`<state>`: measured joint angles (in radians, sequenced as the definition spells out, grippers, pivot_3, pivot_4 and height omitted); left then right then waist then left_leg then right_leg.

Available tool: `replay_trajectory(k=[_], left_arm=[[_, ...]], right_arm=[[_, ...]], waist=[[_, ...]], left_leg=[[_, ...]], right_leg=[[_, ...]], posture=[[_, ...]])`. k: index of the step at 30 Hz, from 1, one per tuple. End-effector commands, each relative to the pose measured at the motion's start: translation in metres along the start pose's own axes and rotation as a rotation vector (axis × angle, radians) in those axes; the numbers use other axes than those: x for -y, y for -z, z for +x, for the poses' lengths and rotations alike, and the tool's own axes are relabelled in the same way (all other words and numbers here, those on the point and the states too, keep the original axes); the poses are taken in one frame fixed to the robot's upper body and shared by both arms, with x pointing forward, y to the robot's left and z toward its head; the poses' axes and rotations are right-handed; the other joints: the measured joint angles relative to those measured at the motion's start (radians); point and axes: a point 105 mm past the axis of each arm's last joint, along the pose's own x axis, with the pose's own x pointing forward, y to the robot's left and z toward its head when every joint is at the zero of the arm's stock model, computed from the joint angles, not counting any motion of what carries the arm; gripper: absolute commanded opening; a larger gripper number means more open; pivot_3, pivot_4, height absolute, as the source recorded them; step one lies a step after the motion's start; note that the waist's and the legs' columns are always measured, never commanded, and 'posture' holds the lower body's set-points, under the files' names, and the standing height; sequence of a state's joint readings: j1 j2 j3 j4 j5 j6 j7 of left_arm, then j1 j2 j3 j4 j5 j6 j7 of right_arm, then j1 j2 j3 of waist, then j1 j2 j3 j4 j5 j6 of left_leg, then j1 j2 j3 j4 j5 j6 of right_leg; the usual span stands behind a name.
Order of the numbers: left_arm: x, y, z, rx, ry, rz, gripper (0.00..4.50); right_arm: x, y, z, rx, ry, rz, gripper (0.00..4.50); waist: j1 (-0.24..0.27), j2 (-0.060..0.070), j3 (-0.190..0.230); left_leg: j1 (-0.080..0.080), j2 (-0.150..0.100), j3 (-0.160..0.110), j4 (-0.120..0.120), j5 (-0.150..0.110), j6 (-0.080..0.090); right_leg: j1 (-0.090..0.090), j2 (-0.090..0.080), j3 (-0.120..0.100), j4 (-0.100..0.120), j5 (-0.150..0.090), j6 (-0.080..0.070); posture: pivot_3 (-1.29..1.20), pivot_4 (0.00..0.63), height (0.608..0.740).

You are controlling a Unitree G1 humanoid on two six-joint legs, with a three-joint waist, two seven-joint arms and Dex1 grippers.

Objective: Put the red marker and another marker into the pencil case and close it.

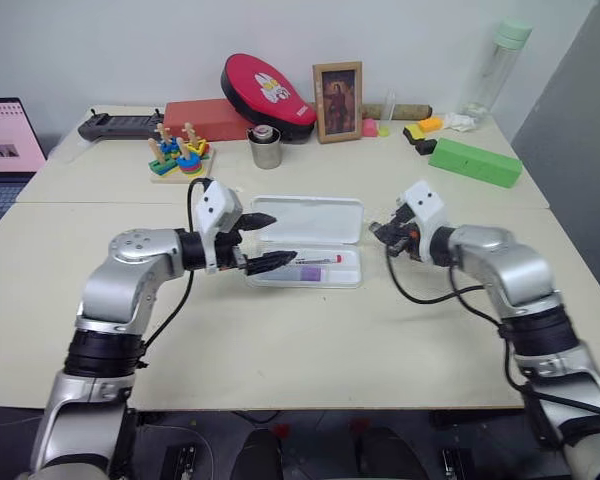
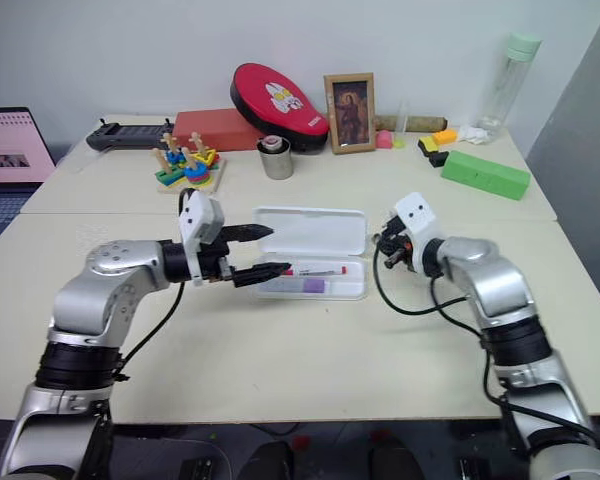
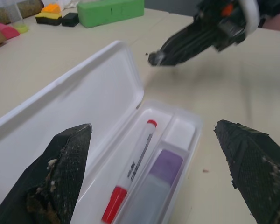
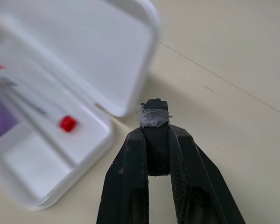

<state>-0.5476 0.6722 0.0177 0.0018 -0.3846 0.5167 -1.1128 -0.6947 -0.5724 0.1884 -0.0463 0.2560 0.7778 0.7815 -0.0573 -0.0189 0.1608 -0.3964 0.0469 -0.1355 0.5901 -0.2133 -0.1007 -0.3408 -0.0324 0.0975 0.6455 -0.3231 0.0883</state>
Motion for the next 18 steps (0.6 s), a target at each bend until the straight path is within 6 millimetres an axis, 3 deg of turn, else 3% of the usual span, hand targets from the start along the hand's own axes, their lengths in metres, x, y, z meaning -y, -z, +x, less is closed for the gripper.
replay_trajectory(k=[1,8,18], left_arm=[[0.005,-0.012,-0.014,0.017,0.045,0.049,4.5],[0.008,-0.005,-0.027,-0.052,0.077,0.073,4.5],[0.01,-0.005,-0.026,-0.052,0.072,0.074,4.5]], right_arm=[[-0.024,-0.021,-0.003,0.037,-0.192,-0.122,0.27],[-0.041,-0.004,0.021,-0.066,-0.283,-0.165,0.27],[-0.039,0.009,0.034,-0.117,-0.268,-0.167,0.27]], waist=[[0.0,0.0,0.0],[0.001,0.0,0.0],[0.002,0.0,0.0]], left_leg=[[0.0,0.0,0.0,0.0,0.0,0.0],[0.0,0.0,0.0,0.0,0.0,0.0],[0.0,0.0,0.0,0.0,0.0,0.0]], right_leg=[[0.0,0.0,0.0,0.0,0.0,0.0],[0.0,0.0,0.0,0.001,0.0,0.0],[-0.001,0.0,0.0,0.001,0.0,0.0]], posture=[[0.0,0.15,0.74],[0.0,0.15,0.74],[0.0,0.15,0.74]])
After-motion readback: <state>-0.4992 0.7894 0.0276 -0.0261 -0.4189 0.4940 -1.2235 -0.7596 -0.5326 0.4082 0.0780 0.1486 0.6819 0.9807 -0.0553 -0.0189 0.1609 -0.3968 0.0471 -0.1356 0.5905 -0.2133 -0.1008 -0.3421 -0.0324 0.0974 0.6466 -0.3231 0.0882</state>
